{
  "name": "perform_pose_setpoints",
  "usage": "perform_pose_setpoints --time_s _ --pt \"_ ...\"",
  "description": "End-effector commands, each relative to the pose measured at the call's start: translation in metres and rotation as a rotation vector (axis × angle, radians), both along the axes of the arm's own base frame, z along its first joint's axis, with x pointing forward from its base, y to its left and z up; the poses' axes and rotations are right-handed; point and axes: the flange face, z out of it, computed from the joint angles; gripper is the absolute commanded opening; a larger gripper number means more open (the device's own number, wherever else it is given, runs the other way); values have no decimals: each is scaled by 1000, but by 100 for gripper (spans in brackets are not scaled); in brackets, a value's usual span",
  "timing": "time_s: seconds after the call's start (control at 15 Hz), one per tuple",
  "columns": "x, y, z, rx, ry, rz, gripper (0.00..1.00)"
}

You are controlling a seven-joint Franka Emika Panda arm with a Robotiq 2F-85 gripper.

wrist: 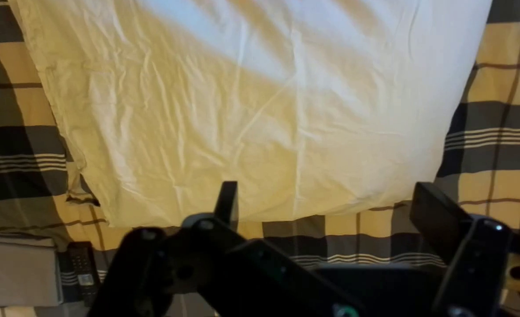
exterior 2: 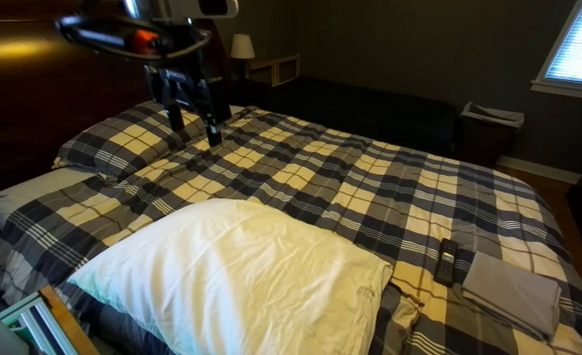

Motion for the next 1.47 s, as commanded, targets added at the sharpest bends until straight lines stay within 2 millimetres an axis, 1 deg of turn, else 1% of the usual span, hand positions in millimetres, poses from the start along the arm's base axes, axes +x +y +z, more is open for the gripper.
perform_pose_setpoints --time_s 0.0,0.2,0.47,0.67,0.87,1.0,1.2,1.4 --pt "22 1 -62 -44 -18 -81 100" --pt "37 8 -116 -33 -29 -111 100" --pt "48 9 -173 -48 -54 -146 100" --pt "57 2 -207 -58 -68 -182 100" --pt "65 -13 -235 -81 -46 -235 100" --pt "67 -22 -255 -102 -19 -268 100" --pt "70 -32 -280 -111 5 -309 100" --pt "76 -35 -303 -101 24 -339 100"
